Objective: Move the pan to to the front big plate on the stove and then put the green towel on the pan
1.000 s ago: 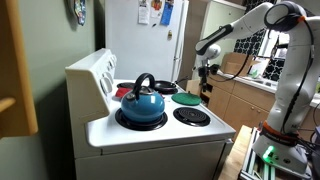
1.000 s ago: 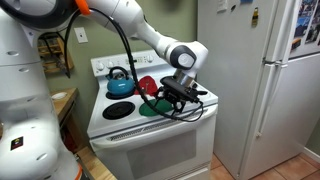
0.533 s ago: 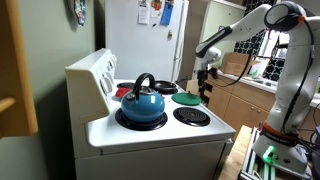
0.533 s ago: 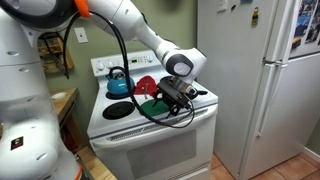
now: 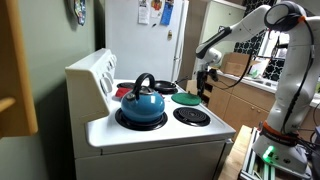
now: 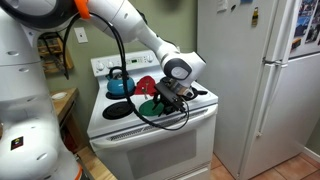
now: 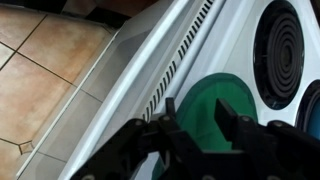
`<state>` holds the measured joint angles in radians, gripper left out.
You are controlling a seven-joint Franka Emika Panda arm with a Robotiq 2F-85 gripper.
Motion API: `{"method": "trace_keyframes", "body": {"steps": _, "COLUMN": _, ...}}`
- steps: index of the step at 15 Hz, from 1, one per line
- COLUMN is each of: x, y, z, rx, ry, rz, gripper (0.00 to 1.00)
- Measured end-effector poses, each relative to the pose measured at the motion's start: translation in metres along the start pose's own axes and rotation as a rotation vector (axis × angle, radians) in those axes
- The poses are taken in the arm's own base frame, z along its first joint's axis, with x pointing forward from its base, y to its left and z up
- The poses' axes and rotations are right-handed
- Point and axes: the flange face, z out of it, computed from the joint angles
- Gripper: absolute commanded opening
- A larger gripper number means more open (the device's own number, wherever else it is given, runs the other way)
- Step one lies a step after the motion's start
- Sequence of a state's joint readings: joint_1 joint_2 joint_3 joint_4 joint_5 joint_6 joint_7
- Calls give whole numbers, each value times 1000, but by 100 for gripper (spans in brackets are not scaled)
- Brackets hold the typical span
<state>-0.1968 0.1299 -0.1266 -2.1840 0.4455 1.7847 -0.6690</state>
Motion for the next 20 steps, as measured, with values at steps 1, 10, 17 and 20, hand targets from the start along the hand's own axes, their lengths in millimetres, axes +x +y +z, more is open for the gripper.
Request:
{"method": "trace_keyframes", "body": {"steps": 1, "x": 0, "y": 0, "z": 1, "rx": 3, "ry": 3, "rz": 2, "gripper": 84}}
{"method": "trace_keyframes", "body": {"steps": 10, "x": 3, "y": 5, "z": 4, "rx": -23, "ry": 56, "rz": 13, "gripper": 28}}
{"method": "trace_keyframes", "body": {"steps": 17, "x": 7, "y": 2, "z": 0, "rx": -47, "ry": 85, "rz": -2, "gripper": 0}}
{"method": "trace_keyframes", "body": {"steps": 20, "x": 6, "y": -5, "z": -6, "rx": -55, "ry": 90, "rz": -27, "gripper": 1}}
